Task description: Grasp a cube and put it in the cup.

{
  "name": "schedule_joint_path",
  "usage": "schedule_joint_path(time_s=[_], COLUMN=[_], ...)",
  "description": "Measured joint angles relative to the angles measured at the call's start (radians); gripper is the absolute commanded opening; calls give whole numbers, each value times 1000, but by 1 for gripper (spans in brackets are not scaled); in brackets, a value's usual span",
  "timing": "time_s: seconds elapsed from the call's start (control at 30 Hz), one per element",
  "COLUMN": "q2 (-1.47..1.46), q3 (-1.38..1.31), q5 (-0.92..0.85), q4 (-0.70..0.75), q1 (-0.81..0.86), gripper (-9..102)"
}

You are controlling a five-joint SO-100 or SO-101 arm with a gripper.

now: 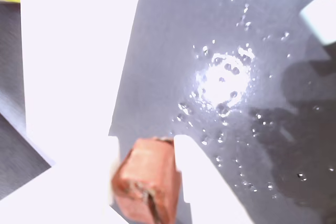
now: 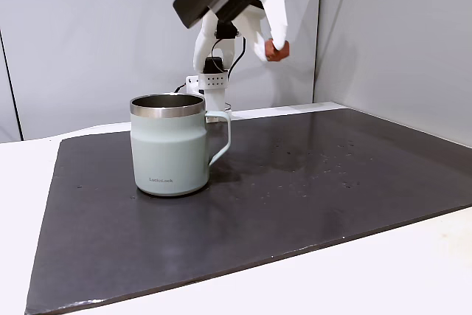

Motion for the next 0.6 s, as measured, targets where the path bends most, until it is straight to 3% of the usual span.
schedule_joint_path(time_s=[0.4, 0.6], q2=[229, 235], q3=[268, 279], q5=[-106, -206], q4=[64, 64], q1=[273, 413], gripper=[1, 1])
